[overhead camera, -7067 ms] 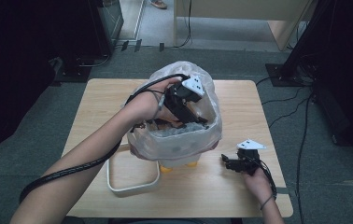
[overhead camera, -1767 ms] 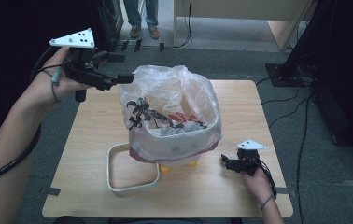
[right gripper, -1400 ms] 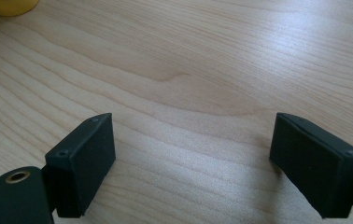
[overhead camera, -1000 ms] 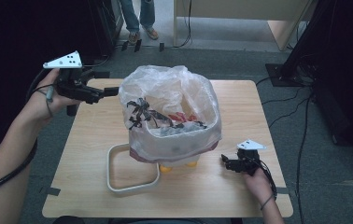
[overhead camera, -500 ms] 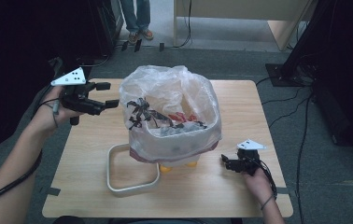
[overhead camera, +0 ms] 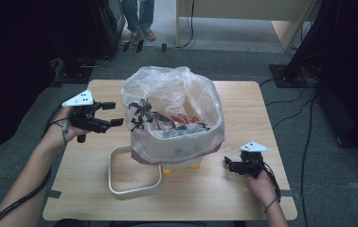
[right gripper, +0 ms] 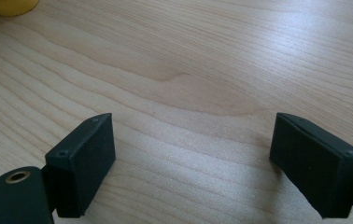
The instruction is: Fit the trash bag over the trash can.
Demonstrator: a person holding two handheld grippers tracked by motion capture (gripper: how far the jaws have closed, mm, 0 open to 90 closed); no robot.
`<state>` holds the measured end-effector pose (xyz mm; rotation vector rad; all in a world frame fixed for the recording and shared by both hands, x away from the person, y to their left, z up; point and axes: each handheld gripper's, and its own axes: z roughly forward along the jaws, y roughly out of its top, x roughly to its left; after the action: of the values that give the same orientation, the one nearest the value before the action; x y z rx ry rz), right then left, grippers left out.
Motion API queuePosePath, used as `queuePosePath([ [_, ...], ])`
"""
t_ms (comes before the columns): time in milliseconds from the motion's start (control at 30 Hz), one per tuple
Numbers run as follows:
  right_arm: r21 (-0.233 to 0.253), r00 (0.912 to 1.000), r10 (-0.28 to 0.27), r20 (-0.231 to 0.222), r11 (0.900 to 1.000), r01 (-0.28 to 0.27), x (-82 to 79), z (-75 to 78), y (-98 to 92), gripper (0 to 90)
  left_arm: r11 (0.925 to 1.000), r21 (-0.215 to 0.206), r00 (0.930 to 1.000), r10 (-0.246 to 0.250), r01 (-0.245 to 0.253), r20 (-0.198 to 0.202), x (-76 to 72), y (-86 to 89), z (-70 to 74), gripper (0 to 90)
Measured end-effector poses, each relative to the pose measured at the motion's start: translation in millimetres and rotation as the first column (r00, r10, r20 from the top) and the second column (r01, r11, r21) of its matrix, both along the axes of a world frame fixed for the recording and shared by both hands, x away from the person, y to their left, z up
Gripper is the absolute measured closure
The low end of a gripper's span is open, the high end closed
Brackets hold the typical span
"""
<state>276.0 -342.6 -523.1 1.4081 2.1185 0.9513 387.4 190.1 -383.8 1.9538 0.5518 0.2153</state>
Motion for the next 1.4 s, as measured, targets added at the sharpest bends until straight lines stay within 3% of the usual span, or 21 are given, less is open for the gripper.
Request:
queuePosePath([
  [367, -0.001, 1.0000, 0.001, 0.000, 1.000, -0.001, -0.1, 0.0, 0.0, 14.1, 0.9982, 0.059, 0.9997, -0.010, 0.011, -0.020, -2.0, -1.3, -35.2, 20.3],
  [500, -0.002, 1.0000, 0.001, 0.001, 1.000, -0.001, -0.2, 0.0, 0.1, 14.1, 0.9965, 0.083, 0.9974, -0.004, 0.010, -0.072, -2.9, -2.5, -51.3, 20.3],
  [600, -0.002, 1.0000, 0.000, -0.001, 1.000, 0.000, -0.8, 0.0, 0.1, 14.1, 0.9928, 0.119, 0.9974, -0.001, 0.010, -0.072, -4.0, -3.3, -65.6, 20.3],
  [800, -0.001, 1.0000, -0.002, 0.000, 1.000, 0.002, -0.8, 0.0, 0.3, 14.1, 0.9926, 0.121, 0.9941, 0.010, 0.004, -0.108, -7.0, -3.5, -91.2, 20.3],
  [900, -0.002, 1.0000, -0.001, -0.001, 1.000, 0.001, -0.9, 0.0, 0.3, 14.1, 0.9904, 0.138, 0.9934, 0.017, -0.001, -0.114, -9.1, -3.3, -100.6, 20.3],
  [1133, -0.002, 1.0000, -0.001, -0.001, 1.000, 0.001, -0.9, 0.0, 0.2, 14.1, 0.9908, 0.135, 0.9912, 0.026, -0.009, -0.130, -12.2, -6.8, -122.0, 20.3],
  [1267, -0.002, 1.0000, -0.001, 0.000, 1.000, 0.001, -0.9, 0.0, 0.2, 14.1, 0.9850, 0.172, 0.9896, 0.015, 0.010, -0.143, -15.6, -12.9, -131.8, 20.3],
  [1400, -0.001, 1.0000, -0.001, -0.001, 1.000, 0.001, -1.1, 0.0, 0.4, 14.1, 0.9779, 0.208, 0.9916, 0.007, 0.020, -0.129, -15.9, -19.3, -132.6, 20.3],
])
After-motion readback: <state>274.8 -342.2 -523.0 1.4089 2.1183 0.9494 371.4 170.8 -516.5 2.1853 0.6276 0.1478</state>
